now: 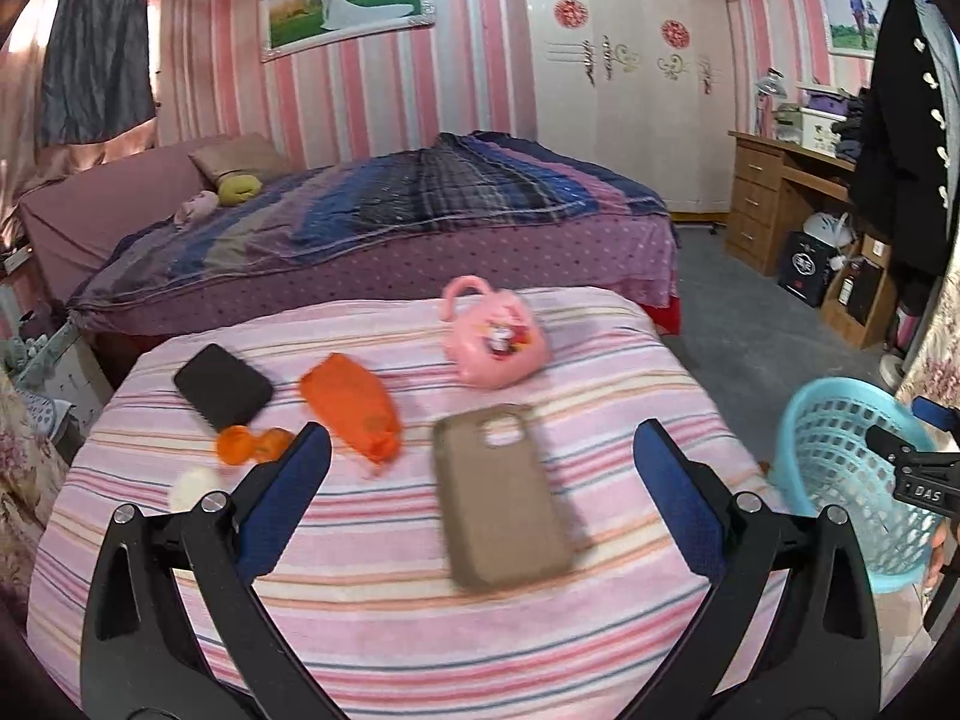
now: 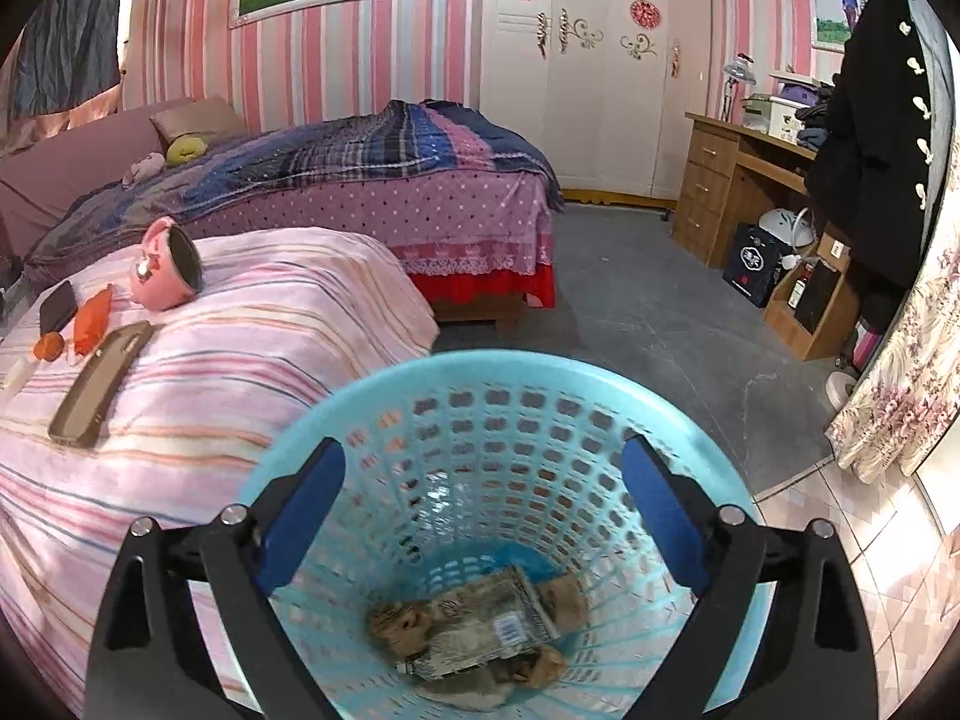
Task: Collect trash
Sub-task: 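Move both grippers back over the bed toward the soap and mesh bag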
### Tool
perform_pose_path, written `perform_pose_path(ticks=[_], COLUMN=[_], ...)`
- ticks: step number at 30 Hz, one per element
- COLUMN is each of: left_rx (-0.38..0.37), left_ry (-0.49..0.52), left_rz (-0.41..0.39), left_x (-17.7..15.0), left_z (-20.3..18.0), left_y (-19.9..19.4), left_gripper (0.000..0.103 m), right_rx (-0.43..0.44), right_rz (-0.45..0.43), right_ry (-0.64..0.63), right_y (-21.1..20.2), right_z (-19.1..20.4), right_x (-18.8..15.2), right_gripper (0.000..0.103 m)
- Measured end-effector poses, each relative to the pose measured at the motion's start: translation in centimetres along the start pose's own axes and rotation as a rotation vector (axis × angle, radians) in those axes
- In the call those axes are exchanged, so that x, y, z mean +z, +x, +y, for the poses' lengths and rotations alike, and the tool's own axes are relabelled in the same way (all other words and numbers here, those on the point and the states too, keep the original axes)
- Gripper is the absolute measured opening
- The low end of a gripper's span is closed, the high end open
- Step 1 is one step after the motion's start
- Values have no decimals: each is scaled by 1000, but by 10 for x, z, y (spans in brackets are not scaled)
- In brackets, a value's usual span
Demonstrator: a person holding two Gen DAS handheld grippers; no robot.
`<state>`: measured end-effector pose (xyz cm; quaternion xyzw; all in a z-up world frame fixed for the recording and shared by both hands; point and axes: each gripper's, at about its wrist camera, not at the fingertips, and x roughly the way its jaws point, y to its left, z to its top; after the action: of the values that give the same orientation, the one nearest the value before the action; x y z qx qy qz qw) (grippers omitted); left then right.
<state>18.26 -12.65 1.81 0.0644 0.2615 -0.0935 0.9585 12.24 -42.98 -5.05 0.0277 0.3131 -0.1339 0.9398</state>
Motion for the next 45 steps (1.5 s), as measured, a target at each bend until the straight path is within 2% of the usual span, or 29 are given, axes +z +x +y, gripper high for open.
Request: perform_pose_path(ticks=[7, 12, 18, 25, 28, 34, 38, 43, 45], left_rx=[59, 101, 144, 155, 163, 211, 165, 182, 179], left_ry=[-16, -39, -104, -222, -261, -237, -288, -278, -304], left_rz=[-1, 41, 98, 139, 167, 226, 266, 319, 334], left_x=[-11, -24, -38, -50, -55, -65, -68, -70, -72], left_z=[47, 80, 126, 174, 192, 206, 222, 229, 233], left_y=[12, 32, 53, 64, 72, 88, 101, 113, 116], left_gripper=[98, 98, 98, 98, 98, 98, 98, 97, 90], right_rx=[57, 107, 180, 212, 213, 206, 204, 217, 220], right_rz=[-30, -47, -66, -81, -83, -56, -38, -19, -9], right_ry=[-31, -53, -77, -135, -151, -234, -238, -212, -204], right_y=[1, 6, 21, 32, 36, 45, 48, 54, 58], right_z=[54, 93, 149, 208, 221, 246, 248, 244, 242], right_x=[21, 33, 48, 56, 54, 45, 44, 41, 41], right_gripper=[92, 93, 93, 93, 93, 93, 93, 93, 93])
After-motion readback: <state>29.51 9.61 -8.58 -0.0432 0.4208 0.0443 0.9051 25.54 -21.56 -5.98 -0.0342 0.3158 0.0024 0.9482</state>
